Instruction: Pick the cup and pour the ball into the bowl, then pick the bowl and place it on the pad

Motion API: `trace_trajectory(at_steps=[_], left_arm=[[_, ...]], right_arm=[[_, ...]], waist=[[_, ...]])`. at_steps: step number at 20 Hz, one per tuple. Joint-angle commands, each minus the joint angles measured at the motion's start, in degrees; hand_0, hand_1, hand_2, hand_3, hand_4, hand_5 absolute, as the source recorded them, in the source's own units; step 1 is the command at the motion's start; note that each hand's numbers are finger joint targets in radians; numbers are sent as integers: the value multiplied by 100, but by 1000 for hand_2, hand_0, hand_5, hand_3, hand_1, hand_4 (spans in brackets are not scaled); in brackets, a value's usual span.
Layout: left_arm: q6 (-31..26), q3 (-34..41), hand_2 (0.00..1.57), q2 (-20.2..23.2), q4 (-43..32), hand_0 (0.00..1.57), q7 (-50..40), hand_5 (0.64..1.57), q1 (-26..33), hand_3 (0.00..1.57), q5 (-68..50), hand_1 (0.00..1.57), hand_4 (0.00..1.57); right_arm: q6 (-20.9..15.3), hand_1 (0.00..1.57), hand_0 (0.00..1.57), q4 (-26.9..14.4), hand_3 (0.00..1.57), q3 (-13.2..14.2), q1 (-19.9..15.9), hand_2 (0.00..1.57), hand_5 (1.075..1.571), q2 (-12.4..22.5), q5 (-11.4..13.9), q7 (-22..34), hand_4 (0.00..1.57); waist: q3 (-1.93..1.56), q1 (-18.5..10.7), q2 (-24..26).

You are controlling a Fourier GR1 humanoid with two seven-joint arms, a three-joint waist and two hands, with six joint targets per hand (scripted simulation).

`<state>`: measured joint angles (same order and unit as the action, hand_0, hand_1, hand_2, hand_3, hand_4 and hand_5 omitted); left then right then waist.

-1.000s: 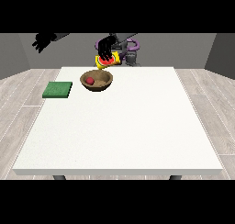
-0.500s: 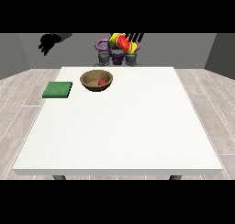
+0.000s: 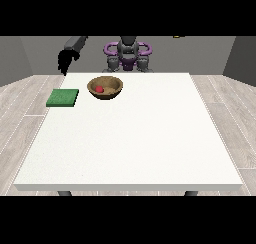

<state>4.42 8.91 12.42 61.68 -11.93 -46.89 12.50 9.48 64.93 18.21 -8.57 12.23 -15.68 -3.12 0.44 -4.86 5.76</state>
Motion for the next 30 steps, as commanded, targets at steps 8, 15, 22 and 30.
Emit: trace_trajectory(at_steps=[8,15,22,30], left_arm=[[-2225,1355,0,1430,111,0,471,1558,339,0,-1970,0,1039],[-1928,1444,0,1587,399,0,372,1536,635,0,-2107,0,1008],[-2457,1731,0,1977,589,0,454,1533,1030,0,-2646,0,1019],[-2437,1764,0,2304,658,0,129,1538,635,0,-2868,0,1017]], right_arm=[[-376,0,0,-678,0,-95,-24,0,1566,-678,229,-1134,722],[-445,0,0,-1535,0,-393,-600,0,1559,-942,414,-1655,574],[-80,0,0,-2480,0,-127,-911,0,1552,-494,296,-2250,509],[-419,0,0,-2797,0,-188,-1468,0,1547,-632,379,-2404,458]], waist=[[-45,-384,-851],[-46,47,-944],[-46,-70,-1218],[-48,-83,-1508]])
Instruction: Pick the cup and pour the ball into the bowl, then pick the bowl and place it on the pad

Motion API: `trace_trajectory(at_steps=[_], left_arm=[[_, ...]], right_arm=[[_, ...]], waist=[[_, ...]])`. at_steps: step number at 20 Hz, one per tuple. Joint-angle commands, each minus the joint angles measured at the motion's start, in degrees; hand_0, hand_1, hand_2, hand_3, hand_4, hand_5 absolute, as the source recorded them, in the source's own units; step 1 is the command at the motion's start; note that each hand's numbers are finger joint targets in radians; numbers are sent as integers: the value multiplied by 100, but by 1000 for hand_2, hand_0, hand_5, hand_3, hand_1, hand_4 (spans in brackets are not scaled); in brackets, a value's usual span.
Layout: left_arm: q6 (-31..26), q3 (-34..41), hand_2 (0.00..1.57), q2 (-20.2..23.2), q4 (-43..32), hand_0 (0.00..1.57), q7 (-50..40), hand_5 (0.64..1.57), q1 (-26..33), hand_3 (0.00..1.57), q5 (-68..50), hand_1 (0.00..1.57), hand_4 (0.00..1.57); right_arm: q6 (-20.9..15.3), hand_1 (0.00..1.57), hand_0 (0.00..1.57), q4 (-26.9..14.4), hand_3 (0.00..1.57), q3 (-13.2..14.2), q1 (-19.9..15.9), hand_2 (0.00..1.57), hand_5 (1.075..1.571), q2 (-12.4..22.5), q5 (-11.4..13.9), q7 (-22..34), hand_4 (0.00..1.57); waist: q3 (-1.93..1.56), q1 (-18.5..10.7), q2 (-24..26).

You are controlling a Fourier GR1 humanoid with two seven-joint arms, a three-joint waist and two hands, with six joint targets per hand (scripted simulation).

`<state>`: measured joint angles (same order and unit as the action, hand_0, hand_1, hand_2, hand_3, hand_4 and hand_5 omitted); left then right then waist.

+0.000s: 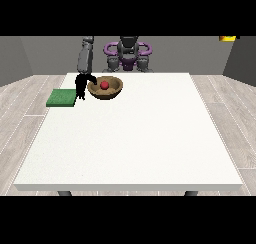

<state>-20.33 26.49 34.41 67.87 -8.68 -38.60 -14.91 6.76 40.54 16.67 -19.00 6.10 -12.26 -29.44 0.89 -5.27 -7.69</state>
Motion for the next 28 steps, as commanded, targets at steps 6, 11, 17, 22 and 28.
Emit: trace_trajectory(at_steps=[6,11,17,22,28], left_arm=[[-301,107,0,293,22,0,-250,1545,7,0,-384,0,1024],[-231,106,0,252,178,0,-132,1533,40,0,-358,0,1018],[-428,271,0,363,86,0,-43,1514,29,0,-575,0,1092],[-304,266,0,361,-29,0,-164,1531,-39,0,-569,0,1170],[-502,439,0,549,-553,0,74,1534,485,0,-423,0,1197]], right_arm=[[-672,0,0,-397,0,-65,-420,0,1547,-471,55,57,472],[-1178,1482,1482,-732,449,61,129,1571,1491,-81,228,487,621],[-1884,1571,1571,-435,1534,-119,486,1571,1511,295,711,597,927],[-2076,1571,1571,-8,1242,-174,227,1571,1546,782,768,1253,1001],[-1979,1571,1571,759,1042,-584,212,1571,1556,1374,893,2789,1026]], waist=[[-92,-275,-56],[-89,-308,-363],[-65,-407,-387],[-71,-301,-210],[-50,49,435]])
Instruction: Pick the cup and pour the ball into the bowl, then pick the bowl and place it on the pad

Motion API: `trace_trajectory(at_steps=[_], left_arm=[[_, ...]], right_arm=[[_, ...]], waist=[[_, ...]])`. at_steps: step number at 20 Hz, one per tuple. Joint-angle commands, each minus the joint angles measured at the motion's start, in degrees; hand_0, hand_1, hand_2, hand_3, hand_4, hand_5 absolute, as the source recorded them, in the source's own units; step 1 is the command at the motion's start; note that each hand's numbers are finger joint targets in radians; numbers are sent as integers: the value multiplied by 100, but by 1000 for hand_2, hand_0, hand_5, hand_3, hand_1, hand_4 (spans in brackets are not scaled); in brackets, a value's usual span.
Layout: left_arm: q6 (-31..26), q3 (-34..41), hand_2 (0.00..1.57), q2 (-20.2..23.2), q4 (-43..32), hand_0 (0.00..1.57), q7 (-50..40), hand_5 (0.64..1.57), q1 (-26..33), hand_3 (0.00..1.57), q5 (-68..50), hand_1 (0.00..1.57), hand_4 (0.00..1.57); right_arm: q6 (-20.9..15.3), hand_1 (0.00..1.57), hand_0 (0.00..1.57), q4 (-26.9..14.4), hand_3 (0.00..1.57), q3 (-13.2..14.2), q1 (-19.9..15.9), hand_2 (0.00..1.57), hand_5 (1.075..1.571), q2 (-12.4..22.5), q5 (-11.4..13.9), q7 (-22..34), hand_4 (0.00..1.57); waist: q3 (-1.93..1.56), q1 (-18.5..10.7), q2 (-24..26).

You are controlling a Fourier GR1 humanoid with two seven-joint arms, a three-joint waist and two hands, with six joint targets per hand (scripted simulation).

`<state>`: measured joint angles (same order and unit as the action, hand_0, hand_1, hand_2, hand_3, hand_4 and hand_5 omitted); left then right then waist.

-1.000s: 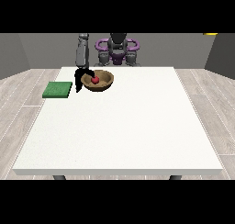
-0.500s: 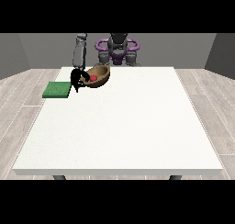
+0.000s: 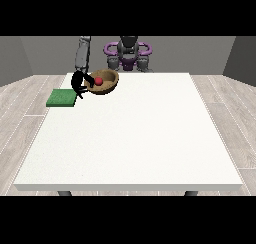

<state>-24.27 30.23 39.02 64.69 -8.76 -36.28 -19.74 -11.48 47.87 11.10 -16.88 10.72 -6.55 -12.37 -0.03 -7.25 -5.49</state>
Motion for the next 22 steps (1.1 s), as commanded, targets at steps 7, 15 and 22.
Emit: trace_trajectory(at_steps=[7,15,22], left_arm=[[-187,330,0,379,-851,0,647,1544,633,0,220,0,1201],[-393,470,0,569,-1035,0,1138,1548,716,0,49,0,1207],[-255,426,0,768,-862,0,1101,1553,325,0,-63,0,1215]], right_arm=[[489,1571,1571,656,712,-274,-539,1571,1566,1828,534,2344,1056],[1234,1571,1571,211,461,503,-726,1571,1567,2499,25,2082,1109],[1351,1571,1571,-557,489,1068,-1299,1571,1568,2896,-209,1732,1073]], waist=[[13,816,336],[5,766,-239],[-1,461,-889]])
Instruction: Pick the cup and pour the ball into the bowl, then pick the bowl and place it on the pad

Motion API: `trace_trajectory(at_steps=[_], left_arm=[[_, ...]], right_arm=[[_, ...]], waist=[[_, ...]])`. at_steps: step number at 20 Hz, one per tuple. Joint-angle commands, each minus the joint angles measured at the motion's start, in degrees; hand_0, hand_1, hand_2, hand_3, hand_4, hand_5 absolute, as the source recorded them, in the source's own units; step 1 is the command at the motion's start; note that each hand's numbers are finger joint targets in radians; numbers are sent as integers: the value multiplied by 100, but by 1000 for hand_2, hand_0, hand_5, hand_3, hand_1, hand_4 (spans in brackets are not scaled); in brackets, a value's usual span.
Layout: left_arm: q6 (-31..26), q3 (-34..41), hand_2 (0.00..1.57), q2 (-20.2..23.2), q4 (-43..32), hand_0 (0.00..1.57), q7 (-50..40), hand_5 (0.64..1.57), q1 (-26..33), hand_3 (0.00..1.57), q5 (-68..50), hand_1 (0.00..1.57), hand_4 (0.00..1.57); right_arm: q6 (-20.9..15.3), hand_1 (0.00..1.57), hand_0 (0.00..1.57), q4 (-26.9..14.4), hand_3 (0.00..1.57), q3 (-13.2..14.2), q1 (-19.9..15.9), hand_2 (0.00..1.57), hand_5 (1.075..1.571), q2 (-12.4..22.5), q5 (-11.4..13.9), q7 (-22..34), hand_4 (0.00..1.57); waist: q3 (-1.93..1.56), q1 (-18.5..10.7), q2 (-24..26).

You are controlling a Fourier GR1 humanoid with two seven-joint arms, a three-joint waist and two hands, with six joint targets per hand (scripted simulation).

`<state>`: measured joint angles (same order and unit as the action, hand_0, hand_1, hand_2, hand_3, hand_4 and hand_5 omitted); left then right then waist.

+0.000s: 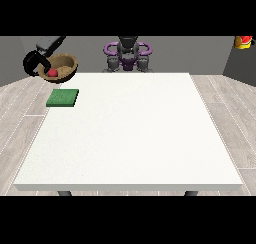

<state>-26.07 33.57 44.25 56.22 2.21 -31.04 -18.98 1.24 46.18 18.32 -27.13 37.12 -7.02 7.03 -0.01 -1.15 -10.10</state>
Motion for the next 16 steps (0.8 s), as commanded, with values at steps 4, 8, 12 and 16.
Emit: trace_trajectory(at_steps=[4,8,12,16], left_arm=[[-118,22,0,138,-37,0,225,1553,-12,0,-108,0,1208],[-206,-82,0,206,-84,0,140,1555,-79,0,-150,0,1205],[-80,-106,0,54,204,0,162,1558,-48,0,-236,0,1199],[-212,38,0,378,23,0,244,1561,30,0,-254,0,1191]], right_arm=[[-31,1571,1571,-465,444,183,-142,1571,1569,-347,-164,-372,1060],[-317,1571,1571,-614,537,184,-444,1571,1571,-508,-145,-249,1017],[-109,1571,1571,-1057,600,652,-581,1571,1571,-210,-492,-471,992],[-339,1571,1571,-1229,1163,633,-354,1571,1557,-134,-368,-430,191]], waist=[[-1,-148,-251],[0,-218,-248],[-5,-315,-376],[-1,-252,-395]])
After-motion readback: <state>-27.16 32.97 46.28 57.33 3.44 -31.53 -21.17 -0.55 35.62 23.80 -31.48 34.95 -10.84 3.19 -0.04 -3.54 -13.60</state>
